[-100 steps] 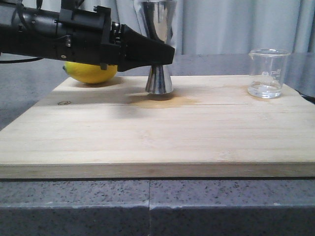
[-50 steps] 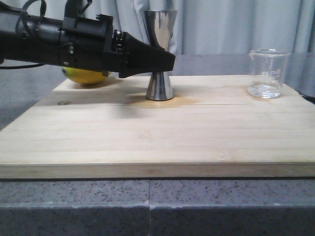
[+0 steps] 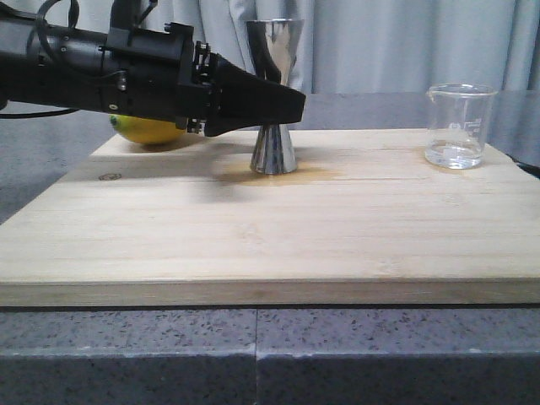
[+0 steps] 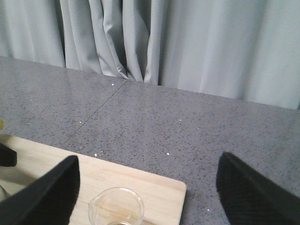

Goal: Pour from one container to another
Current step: 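Lower the steel jigger onto the board with the left gripper, then open the left gripper and withdraw it from the jigger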

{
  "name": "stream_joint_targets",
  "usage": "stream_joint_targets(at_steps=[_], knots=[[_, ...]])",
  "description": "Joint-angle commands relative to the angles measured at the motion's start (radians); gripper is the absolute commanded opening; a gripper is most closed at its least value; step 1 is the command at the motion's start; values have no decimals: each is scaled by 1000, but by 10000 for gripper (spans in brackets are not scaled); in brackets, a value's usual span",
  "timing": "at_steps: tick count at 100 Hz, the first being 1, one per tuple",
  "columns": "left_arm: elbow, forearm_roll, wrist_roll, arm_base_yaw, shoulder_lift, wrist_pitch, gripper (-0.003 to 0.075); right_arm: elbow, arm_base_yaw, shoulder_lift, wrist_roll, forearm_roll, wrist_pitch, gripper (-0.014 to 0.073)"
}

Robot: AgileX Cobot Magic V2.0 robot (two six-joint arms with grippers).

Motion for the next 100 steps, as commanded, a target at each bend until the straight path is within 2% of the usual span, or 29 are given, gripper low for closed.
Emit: stream_joint_targets(at_steps=[1, 23, 44, 60, 67, 77, 91, 92, 100], knots=[[-27, -78, -34, -8, -66, 97, 458, -37, -5, -18, -2, 4, -83, 544], [-27, 10, -114, -8, -139, -23, 468, -37, -5, -18, -2, 4, -83, 544], [-27, 147, -242, -8, -216, -143, 507, -37, -5, -18, -2, 4, -83, 544], [-35, 250, -371, -8, -276, -175, 508, -37, -5, -18, -2, 4, -83, 544], [-61, 362, -478, -8, -305, -201, 507, -37, -5, -18, -2, 4, -83, 544], [-123, 620, -669, -8, -344, -218, 507, -37, -5, -18, -2, 4, -83, 544], [-229, 1020, -1039, -8, -407, -191, 507, -37, -5, -18, -2, 4, -67, 544], [-240, 1059, -1096, -8, -414, -186, 507, -37, -5, -18, -2, 4, -58, 544], [-289, 1257, -1306, -8, -453, -165, 507, -40, -5, -18, -1, 4, -8, 544]])
